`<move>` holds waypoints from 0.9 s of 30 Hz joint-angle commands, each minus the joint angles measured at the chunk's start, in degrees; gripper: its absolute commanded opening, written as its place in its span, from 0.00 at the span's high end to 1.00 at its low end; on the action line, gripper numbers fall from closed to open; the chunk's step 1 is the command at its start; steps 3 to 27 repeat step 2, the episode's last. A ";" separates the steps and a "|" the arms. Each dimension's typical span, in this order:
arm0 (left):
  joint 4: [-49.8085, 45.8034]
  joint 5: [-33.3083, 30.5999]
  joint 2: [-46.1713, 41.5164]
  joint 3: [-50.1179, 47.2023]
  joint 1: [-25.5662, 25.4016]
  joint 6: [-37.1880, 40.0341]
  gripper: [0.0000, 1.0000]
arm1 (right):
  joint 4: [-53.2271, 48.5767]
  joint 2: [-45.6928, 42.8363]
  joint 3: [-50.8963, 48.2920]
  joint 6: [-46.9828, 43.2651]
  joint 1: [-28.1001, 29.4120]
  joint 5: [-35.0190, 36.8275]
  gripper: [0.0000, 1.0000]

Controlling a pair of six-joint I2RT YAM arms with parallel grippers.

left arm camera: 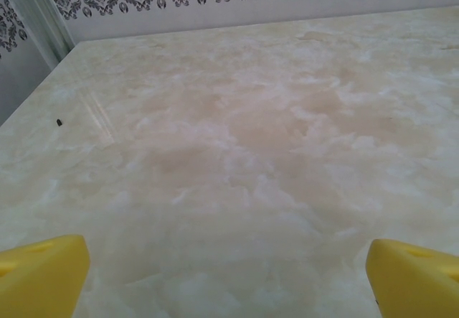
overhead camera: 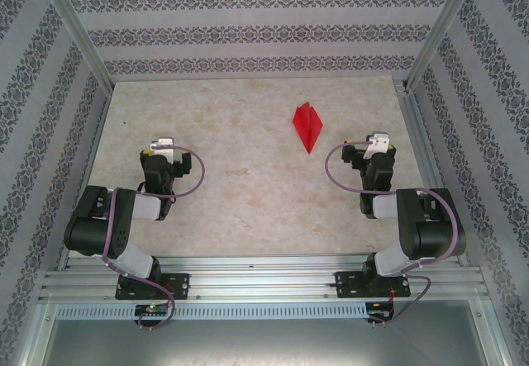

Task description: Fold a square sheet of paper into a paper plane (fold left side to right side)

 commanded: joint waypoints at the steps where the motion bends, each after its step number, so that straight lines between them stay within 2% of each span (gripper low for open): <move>1: -0.13 1.16 -0.50 0.76 0.31 -0.92 0.00 | 2.12 0.06 -0.08 -0.10 0.12 -0.13 0.02; 27: -0.12 1.20 -0.46 0.76 0.32 -0.84 0.00 | 1.97 0.13 0.01 -0.03 0.14 -0.19 0.02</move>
